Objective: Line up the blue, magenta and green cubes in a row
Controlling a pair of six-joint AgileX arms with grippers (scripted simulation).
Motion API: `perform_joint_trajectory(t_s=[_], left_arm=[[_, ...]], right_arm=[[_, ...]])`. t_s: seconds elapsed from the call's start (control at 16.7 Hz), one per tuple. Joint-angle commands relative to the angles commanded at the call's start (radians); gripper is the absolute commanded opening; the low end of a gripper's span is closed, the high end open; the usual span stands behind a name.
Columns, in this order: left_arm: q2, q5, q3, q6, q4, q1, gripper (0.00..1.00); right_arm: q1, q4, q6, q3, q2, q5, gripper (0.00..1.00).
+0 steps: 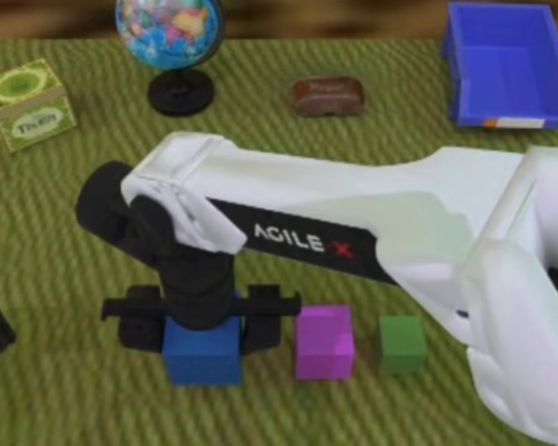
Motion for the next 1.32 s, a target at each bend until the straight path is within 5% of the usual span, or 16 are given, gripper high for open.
perform_joint_trajectory(t_s=[0.54, 1.32], left_arm=[[0.0, 0.0, 0.0, 0.0, 0.0, 0.0, 1.0], [0.0, 0.0, 0.0, 0.0, 0.0, 0.0, 1.0]], right_arm=[[0.0, 0.0, 0.0, 0.0, 0.0, 0.0, 0.98], [0.001, -0.075, 0.002, 0.075, 0.0, 0.001, 1.0]])
